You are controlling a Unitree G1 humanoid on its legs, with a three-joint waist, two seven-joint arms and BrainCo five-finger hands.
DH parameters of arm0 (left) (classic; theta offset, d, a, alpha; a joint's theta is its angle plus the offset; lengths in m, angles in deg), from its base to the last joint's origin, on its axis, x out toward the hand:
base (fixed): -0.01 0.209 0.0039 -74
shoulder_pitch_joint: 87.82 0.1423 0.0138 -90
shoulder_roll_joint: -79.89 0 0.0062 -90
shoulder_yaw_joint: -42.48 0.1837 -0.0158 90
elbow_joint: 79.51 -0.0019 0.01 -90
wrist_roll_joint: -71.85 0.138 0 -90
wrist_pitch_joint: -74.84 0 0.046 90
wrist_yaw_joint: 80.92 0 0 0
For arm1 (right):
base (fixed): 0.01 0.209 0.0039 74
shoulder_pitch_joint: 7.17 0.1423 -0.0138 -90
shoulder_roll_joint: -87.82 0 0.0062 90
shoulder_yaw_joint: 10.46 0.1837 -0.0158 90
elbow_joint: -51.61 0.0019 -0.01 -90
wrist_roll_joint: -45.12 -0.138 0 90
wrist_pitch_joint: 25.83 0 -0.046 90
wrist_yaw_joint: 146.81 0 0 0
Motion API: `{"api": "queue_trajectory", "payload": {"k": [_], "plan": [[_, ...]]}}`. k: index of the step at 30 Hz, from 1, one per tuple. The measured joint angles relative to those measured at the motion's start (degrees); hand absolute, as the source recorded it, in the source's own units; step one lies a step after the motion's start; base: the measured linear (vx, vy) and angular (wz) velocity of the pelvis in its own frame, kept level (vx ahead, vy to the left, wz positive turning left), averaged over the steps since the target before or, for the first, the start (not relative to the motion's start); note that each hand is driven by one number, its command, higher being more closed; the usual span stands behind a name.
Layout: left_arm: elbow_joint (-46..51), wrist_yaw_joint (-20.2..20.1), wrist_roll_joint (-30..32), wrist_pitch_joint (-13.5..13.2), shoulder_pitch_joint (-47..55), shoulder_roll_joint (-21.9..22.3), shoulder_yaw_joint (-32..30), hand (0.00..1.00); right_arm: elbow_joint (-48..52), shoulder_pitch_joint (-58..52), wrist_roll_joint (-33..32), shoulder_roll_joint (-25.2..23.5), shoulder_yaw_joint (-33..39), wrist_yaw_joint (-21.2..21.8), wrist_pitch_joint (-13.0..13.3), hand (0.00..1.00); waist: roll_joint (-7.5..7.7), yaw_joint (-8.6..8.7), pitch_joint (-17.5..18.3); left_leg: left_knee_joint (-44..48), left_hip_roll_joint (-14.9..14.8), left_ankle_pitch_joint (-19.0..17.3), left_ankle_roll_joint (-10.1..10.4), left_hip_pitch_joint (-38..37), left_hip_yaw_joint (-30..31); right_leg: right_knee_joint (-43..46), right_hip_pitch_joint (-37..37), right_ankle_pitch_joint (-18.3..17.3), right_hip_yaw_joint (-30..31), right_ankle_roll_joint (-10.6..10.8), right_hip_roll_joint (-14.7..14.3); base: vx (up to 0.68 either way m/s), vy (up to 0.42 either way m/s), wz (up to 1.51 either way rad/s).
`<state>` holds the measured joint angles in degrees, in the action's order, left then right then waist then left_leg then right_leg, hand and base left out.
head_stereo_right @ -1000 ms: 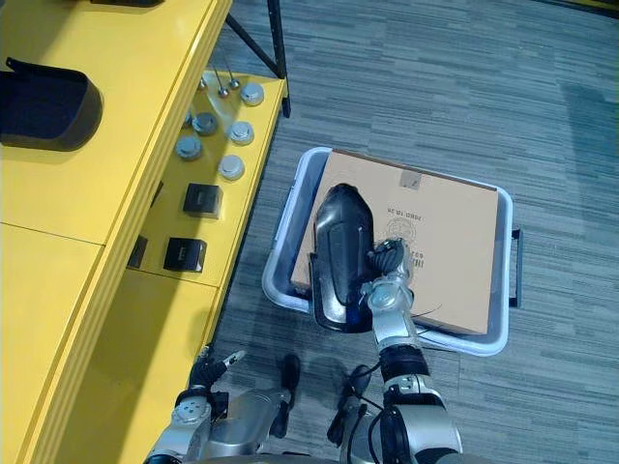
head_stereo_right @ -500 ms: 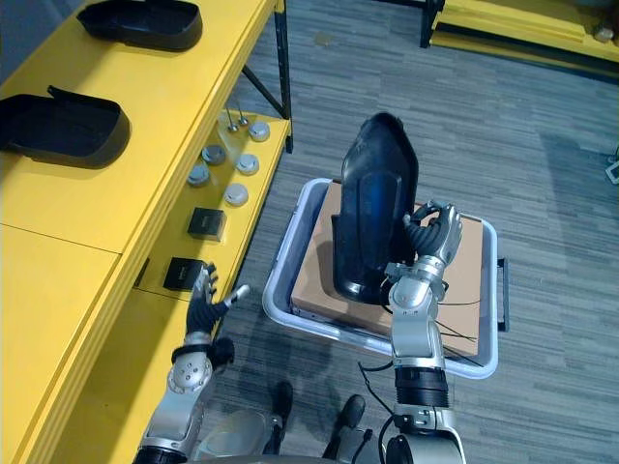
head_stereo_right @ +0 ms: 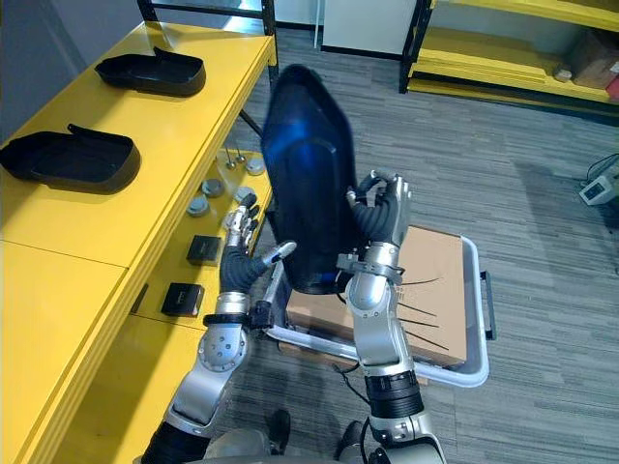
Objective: Walk over and take plastic housings, then place them on the shelf
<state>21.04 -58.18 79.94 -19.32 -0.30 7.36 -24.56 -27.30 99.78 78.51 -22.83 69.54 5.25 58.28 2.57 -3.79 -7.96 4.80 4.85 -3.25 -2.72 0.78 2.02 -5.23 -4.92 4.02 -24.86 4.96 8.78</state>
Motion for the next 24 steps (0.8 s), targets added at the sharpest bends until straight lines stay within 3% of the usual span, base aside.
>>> {"api": "queue_trajectory", "payload": {"k": [1, 2, 17, 18, 24], "plan": [[-0.03, 0.09, -0.01, 0.00, -0.04, 0.00, 0.01, 0.00, 0.55, 0.00, -0.10, -0.05, -0.29, -0.11, 0.01, 1.00, 0.01, 0.00, 0.11, -0.02, 0.00, 0.00, 0.00, -0.06, -0.07, 0.02, 0.00, 0.00, 0.06, 0.00, 0.00, -0.01, 0.011, -0.06], [-0.46, 0.34, -0.06, 0.00, -0.11, 0.00, 0.02, 1.00, 1.04, -0.02, -0.52, -0.07, -0.95, -0.45, 0.05, 1.00, 0.04, 0.02, 0.54, -0.14, -0.02, 0.00, 0.00, -0.19, -0.36, 0.03, 0.02, 0.01, 0.30, -0.01, 0.01, -0.01, 0.011, -0.08], [-4.45, 3.80, -2.12, 1.87, -1.30, -2.98, -0.73, 1.00, 1.63, -2.74, -6.94, 1.90, -6.64, 0.69, 3.32, 1.00, 0.14, 1.50, 2.77, -0.77, -0.08, 0.00, 0.00, -0.97, -1.44, 0.08, 0.12, 0.23, 1.85, -0.20, 0.00, -0.01, 0.005, -0.04], [-4.45, 3.80, -2.28, 1.87, -1.30, -2.98, -0.75, 1.00, 1.63, -2.74, -7.00, 1.96, -6.69, 0.70, 3.34, 0.00, 0.17, 1.50, 2.84, -0.77, -0.08, 0.00, 0.00, -0.99, -1.46, 0.08, 0.12, 0.24, 1.87, -0.20, 0.00, 0.00, 0.000, 0.00], [-4.41, 3.61, -2.80, 1.84, -1.24, -3.09, -1.07, 1.00, 1.63, -2.71, -10.20, 3.39, -6.82, 2.79, 6.15, 0.00, 0.46, 1.50, 3.11, -0.76, -0.11, 0.00, 0.00, -1.14, -1.81, 0.08, 0.10, 0.44, 2.22, -0.33, -0.03, -0.01, 0.003, -0.02]]}}
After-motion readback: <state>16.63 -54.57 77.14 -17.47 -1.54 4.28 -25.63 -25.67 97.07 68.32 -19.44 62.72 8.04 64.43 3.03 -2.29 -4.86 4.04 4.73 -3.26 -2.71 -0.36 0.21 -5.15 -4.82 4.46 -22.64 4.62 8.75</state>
